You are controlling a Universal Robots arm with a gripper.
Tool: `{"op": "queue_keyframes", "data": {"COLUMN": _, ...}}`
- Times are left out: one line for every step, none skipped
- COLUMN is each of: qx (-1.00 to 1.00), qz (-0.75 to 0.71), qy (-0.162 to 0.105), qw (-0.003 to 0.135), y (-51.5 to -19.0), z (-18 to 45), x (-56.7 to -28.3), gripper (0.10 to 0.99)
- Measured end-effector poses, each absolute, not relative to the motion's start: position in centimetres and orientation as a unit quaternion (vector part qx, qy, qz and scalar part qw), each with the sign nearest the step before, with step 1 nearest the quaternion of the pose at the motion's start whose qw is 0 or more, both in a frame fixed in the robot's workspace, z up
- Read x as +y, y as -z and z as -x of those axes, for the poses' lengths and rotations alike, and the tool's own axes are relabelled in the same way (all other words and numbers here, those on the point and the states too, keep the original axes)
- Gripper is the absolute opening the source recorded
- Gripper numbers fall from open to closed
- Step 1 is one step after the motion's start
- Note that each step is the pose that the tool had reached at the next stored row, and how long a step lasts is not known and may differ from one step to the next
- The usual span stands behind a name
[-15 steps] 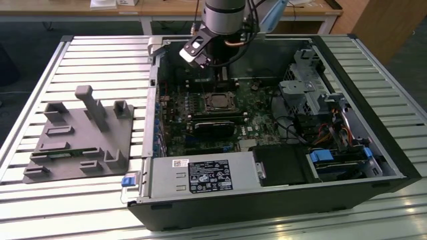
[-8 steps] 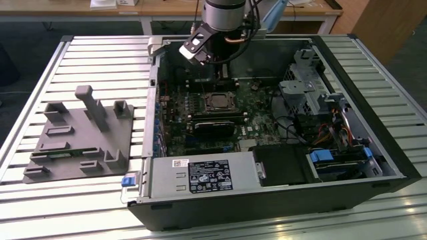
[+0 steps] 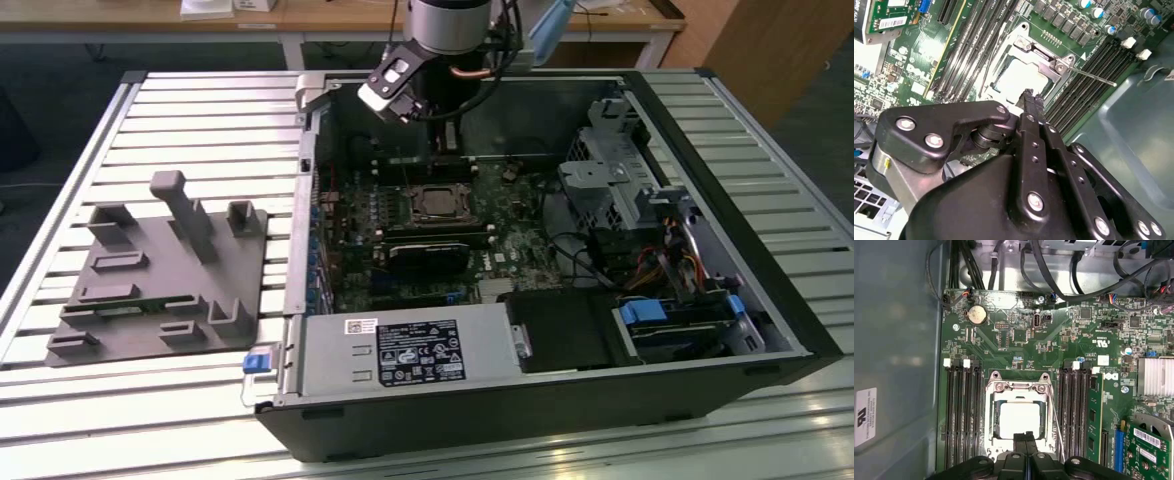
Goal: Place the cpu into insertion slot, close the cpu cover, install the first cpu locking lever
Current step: 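Close the cpu cover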
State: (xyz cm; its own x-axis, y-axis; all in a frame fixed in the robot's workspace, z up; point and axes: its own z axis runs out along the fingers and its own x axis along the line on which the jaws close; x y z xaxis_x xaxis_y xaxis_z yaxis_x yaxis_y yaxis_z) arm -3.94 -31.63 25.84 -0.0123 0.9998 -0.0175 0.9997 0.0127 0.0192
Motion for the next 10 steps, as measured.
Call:
{"op": "queue_keyframes", "data": {"qx": 0.711, "qz": -0.703, "qy": -0.001, "qw": 0.013, "y": -25.99, "z": 3.94, "x": -31.63, "gripper": 0.106}}
{"op": "queue_keyframes", "data": {"qx": 0.711, "qz": -0.703, "qy": -0.001, "qw": 0.013, "y": -26.12, "z": 3.94, "x": -31.63, "gripper": 0.106}}
{"op": "queue_keyframes", "data": {"qx": 0.711, "qz": -0.703, "qy": -0.001, "qw": 0.013, "y": -26.29, "z": 3.94, "x": -31.63, "gripper": 0.106}}
{"op": "queue_keyframes", "data": {"qx": 0.711, "qz": -0.703, "qy": -0.001, "qw": 0.013, "y": -26.46, "z": 3.94, "x": -31.63, "gripper": 0.106}}
{"op": "queue_keyframes", "data": {"qx": 0.711, "qz": -0.703, "qy": -0.001, "qw": 0.013, "y": -26.59, "z": 3.94, "x": -31.63, "gripper": 0.106}}
{"op": "queue_keyframes", "data": {"qx": 0.711, "qz": -0.703, "qy": -0.001, "qw": 0.013, "y": -26.7, "z": 3.94, "x": -31.63, "gripper": 0.106}}
{"op": "queue_keyframes", "data": {"qx": 0.711, "qz": -0.703, "qy": -0.001, "qw": 0.013, "y": -26.76, "z": 3.94, "x": -31.63, "gripper": 0.106}}
{"op": "queue_keyframes", "data": {"qx": 0.712, "qz": -0.702, "qy": -0.001, "qw": 0.013, "y": -26.77, "z": 3.94, "x": -31.63, "gripper": 0.106}}
{"op": "queue_keyframes", "data": {"qx": 0.713, "qz": -0.701, "qy": -0.001, "qw": 0.013, "y": -26.77, "z": 3.94, "x": -31.63, "gripper": 0.106}}
{"op": "queue_keyframes", "data": {"qx": 0.715, "qz": -0.699, "qy": -0.001, "qw": 0.013, "y": -26.77, "z": 3.93, "x": -31.63, "gripper": 0.106}}
